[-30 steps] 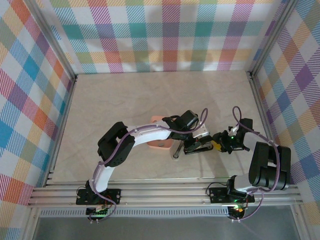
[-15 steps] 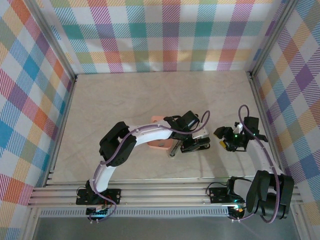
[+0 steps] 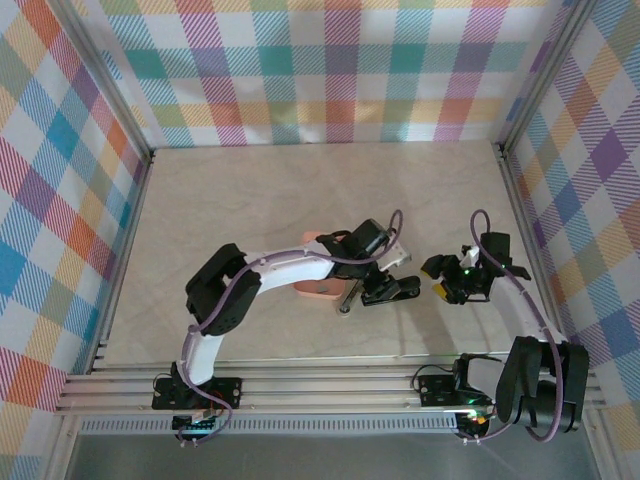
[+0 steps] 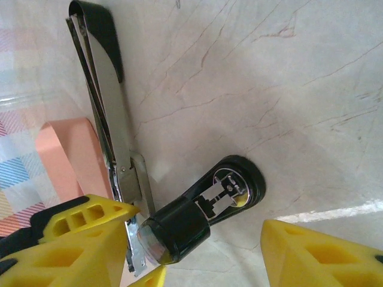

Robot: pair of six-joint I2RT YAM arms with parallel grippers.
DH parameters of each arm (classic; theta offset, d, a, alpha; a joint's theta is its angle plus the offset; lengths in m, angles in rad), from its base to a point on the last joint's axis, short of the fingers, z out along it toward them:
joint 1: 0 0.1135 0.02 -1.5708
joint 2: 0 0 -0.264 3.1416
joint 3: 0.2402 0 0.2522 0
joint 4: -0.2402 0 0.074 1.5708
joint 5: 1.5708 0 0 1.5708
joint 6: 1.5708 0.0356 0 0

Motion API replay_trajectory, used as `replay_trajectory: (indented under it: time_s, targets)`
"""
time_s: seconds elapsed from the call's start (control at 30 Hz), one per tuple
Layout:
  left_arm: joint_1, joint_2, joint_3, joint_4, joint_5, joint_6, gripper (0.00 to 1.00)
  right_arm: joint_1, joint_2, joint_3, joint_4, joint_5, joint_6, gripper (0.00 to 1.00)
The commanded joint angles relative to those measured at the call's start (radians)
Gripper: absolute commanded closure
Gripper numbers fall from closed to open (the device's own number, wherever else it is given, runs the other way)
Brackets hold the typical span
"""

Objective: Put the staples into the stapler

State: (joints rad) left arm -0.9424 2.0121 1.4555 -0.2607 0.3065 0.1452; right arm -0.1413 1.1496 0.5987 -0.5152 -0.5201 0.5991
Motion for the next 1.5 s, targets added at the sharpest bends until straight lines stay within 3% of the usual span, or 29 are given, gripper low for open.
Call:
replay_trajectory:
  time_s: [0.0, 0.17, 0.47, 0.57, 0.87, 1.47]
  targets:
    - [0.047, -0.085, -0.058, 0.139, 0.029, -0.232, 0.43, 0.023, 0.007, 0.024, -0.013, -0.026, 0.023, 0.41]
    - [0.071, -0.121, -0.124, 0.176, 0.012, -0.413, 0.38, 0.058, 0.013, 0.012, -0.005, -0.023, 0.038, 0.42]
    - [0.070, -0.185, -0.226, 0.224, -0.007, -0.557, 0.31, 0.093, 0.047, -0.027, 0.036, -0.024, 0.053, 0.46]
    - [0.071, -0.190, -0.237, 0.233, 0.025, -0.571, 0.27, 0.094, 0.062, -0.038, 0.049, -0.020, 0.056, 0.47]
    - [0.070, -0.176, -0.228, 0.218, 0.027, -0.579, 0.26, 0.100, 0.089, -0.067, 0.027, 0.066, 0.059, 0.56]
    - [0.070, -0.172, -0.230, 0.190, 0.008, -0.566, 0.26, 0.120, 0.131, -0.091, 0.034, 0.125, 0.076, 0.58]
